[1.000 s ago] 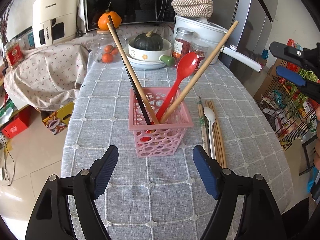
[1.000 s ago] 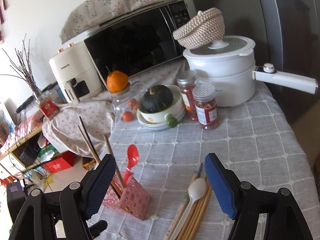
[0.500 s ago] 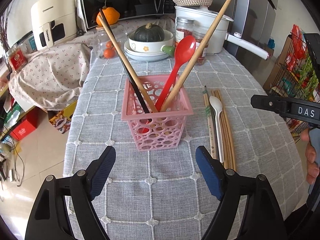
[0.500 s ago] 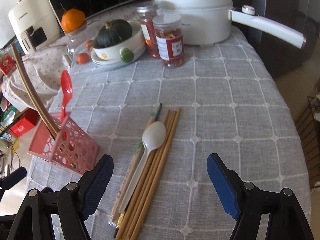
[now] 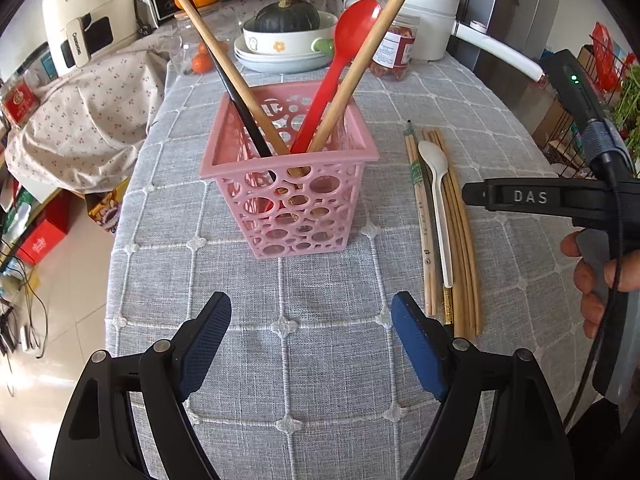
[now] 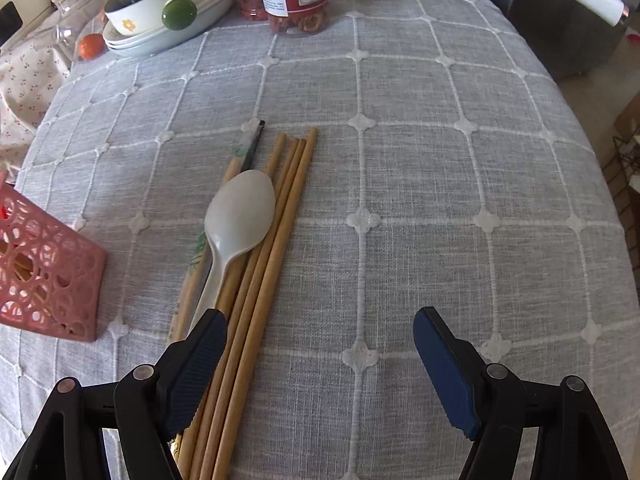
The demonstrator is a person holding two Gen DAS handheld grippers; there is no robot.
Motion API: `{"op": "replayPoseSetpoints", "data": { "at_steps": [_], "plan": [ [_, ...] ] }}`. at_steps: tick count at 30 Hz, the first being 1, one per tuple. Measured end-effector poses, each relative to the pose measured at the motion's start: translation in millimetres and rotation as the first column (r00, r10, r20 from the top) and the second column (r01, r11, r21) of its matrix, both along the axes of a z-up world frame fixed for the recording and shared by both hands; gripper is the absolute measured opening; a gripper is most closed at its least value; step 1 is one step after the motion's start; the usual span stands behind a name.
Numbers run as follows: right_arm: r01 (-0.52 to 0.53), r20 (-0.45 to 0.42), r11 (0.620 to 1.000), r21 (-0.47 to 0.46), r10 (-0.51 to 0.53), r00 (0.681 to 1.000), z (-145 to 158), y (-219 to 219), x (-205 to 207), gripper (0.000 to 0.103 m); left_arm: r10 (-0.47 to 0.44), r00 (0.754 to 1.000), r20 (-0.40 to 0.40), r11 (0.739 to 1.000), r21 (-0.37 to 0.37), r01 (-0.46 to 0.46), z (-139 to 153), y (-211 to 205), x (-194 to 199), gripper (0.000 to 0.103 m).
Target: Organize utensils
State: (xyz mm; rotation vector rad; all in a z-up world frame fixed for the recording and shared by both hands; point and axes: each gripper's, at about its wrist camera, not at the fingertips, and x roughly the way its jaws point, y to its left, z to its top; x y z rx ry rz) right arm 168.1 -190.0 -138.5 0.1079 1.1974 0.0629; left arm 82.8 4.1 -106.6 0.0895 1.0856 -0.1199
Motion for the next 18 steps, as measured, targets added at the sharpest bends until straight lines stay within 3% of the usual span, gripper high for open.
{"op": "replayPoseSetpoints", "data": {
  "at_steps": [4,10,15,16,17,18],
  "plan": [
    [-0.013,-0.031,0.999,-0.043,0.011,0.999,-13.0,5.3,8.9,0.079,-0.009,1.000,-0.002,1.000,0.000,0.009,-0.2,-2.6,-0.5,0.085],
    [0.002,-0.011,0.998,-0.057,-0.003,1.000,-13.7,0.9,13.6,0.074,-0.019,1.000,0.001,1.000,0.001,0.019,0.4,-3.5,-1.8,0.084],
    [0.007,0.011,0.995,-0.099,-0.006,1.000,-16.4,-1.3,18.2,0.063,-0.035,0.999,0.005,0.999,0.008,0.035,0.4,-8.2,-3.7,0.084],
    [-0.001,0.015,0.995,-0.095,0.002,1.000,-15.0,-0.5,18.4,0.051,-0.042,0.999,0.007,0.999,0.011,0.042,1.0,-9.9,-4.1,0.084],
    [-0.015,0.017,0.996,-0.092,0.017,1.000,-13.1,0.8,18.6,0.032,-0.051,0.999,0.011,0.999,0.013,0.051,2.0,-12.7,-4.8,0.084],
    [-0.031,0.015,0.995,-0.092,0.033,0.999,-11.0,2.2,18.7,0.018,-0.063,0.998,0.018,0.998,0.016,0.062,3.3,-15.8,-5.7,0.084]
  ]
}}
